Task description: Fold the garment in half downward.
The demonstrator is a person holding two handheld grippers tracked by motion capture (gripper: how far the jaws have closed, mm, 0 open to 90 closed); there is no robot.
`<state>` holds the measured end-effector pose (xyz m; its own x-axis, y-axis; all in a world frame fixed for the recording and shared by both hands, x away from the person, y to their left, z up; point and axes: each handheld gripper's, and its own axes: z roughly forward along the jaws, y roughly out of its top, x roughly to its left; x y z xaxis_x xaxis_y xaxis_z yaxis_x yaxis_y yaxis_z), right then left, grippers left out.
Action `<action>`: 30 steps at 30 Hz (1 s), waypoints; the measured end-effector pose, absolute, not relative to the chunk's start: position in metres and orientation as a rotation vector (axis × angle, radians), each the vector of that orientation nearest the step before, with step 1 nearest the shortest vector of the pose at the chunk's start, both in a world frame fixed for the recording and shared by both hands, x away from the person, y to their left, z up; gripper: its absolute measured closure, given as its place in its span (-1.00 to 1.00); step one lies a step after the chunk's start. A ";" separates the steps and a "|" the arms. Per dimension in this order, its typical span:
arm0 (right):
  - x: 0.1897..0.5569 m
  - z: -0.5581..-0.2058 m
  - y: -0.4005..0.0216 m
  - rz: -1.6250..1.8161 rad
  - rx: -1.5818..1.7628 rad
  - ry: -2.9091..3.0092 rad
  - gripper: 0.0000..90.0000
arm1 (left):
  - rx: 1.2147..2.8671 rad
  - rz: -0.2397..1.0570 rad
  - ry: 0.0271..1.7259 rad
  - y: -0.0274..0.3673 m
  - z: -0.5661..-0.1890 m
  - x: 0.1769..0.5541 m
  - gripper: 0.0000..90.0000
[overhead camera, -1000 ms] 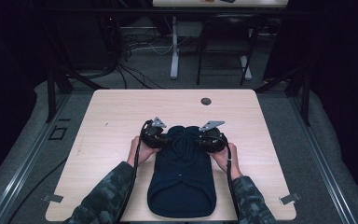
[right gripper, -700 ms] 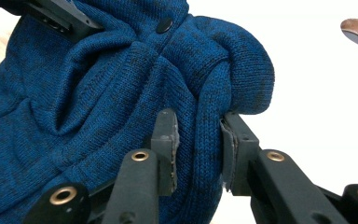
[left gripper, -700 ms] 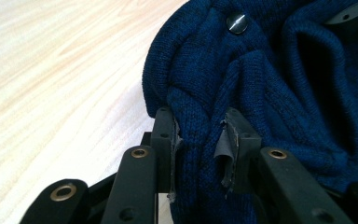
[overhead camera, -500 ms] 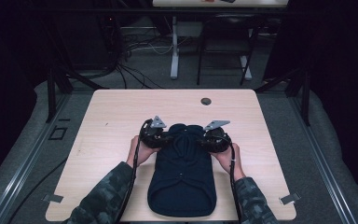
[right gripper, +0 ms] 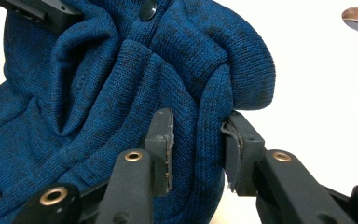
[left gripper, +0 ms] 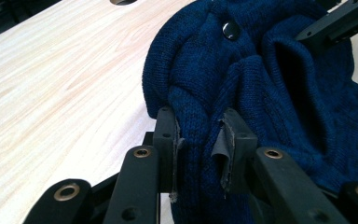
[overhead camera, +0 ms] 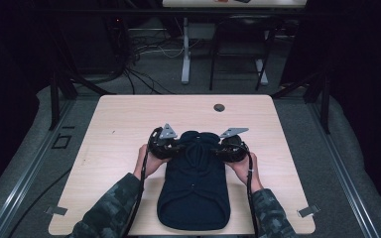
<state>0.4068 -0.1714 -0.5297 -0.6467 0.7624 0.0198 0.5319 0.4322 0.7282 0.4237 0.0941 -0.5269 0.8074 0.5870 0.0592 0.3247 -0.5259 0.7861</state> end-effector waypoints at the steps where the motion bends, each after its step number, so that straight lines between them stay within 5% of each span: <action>1: 0.406 -0.529 -0.172 1.042 1.102 2.374 0.50 | 2.165 0.403 0.661 0.095 -0.525 0.423 0.60; 17: 0.393 -0.519 -0.169 1.044 0.971 2.302 0.56 | 2.217 0.363 0.610 0.099 -0.511 0.416 0.59; 23: 0.396 -0.520 -0.177 1.097 1.045 2.358 0.33 | 2.211 0.395 0.518 0.098 -0.508 0.411 0.61; 30: 0.403 -0.524 -0.184 1.154 1.140 2.407 -0.18 | 2.216 0.431 0.456 0.094 -0.505 0.407 0.61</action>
<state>0.4033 -0.1838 -0.5244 -0.6673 0.7364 0.1113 0.5478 0.3841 0.7432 0.4066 0.0942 -0.5046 0.8762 0.4569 0.1534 0.1784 -0.6032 0.7774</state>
